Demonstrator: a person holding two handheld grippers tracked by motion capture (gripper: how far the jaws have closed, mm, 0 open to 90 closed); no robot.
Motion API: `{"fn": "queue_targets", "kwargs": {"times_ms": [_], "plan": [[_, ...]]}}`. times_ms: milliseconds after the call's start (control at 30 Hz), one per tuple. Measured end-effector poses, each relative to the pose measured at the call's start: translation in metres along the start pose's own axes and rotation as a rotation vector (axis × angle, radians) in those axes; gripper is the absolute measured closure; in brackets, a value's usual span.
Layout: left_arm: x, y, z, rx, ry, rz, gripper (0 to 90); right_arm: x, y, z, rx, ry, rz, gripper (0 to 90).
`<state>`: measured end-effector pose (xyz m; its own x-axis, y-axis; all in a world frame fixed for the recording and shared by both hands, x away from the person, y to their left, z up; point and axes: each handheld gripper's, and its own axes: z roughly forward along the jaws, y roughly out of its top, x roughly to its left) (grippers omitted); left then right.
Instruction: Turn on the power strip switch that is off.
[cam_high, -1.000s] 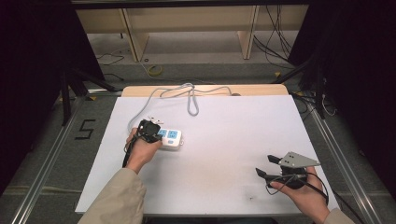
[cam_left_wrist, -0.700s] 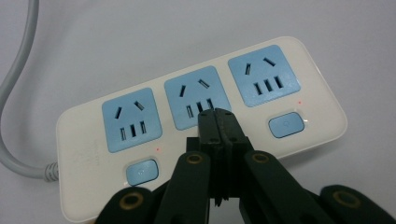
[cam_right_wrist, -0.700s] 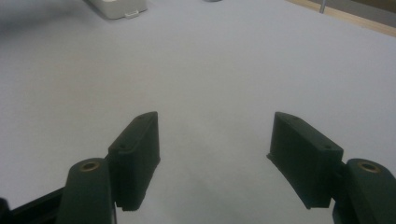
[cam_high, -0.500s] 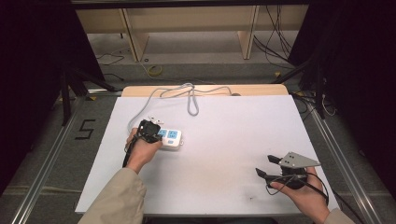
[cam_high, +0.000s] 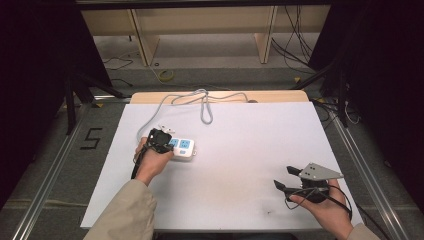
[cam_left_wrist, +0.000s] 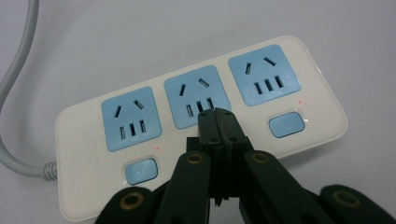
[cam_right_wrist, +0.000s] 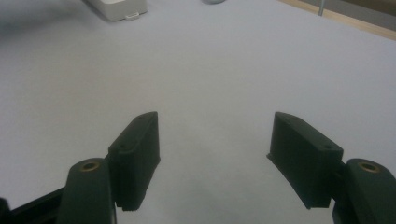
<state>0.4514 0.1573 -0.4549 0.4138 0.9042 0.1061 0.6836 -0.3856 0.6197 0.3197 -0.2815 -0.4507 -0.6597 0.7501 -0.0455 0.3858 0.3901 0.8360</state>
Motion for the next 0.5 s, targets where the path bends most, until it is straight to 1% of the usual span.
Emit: {"fn": "queue_targets", "kwargs": {"times_ms": [133, 233, 333, 400, 433, 500], "plan": [[-0.0018, 0.0002, -0.0003, 0.006, 0.011, 0.02, 90.0, 0.0, 0.0001, -0.0003, -0.001, -0.001, -0.003, 33.5], [-0.0027, 0.0001, -0.0002, 0.004, 0.017, 0.021, 90.0, 0.0004, 0.0001, 0.0, -0.002, 0.0, 0.0, 33.5], [-0.002, -0.0001, -0.0003, 0.005, 0.012, 0.016, 90.0, 0.0003, 0.0003, -0.0002, -0.003, 0.0, -0.003, 33.6], [-0.0031, -0.0005, 0.0004, 0.009, 0.015, 0.02, 90.0, 0.0005, 0.0003, -0.0006, -0.001, 0.0, -0.002, 33.7], [-0.0035, -0.0002, 0.0003, 0.008, -0.012, 0.009, 90.0, 0.0008, 0.0002, -0.0008, -0.003, 0.0, -0.004, 33.8], [-0.0049, 0.0, 0.0007, 0.004, -0.001, 0.021, 90.0, 0.0008, 0.0002, -0.0008, -0.002, 0.0, -0.005, 33.8]]}}
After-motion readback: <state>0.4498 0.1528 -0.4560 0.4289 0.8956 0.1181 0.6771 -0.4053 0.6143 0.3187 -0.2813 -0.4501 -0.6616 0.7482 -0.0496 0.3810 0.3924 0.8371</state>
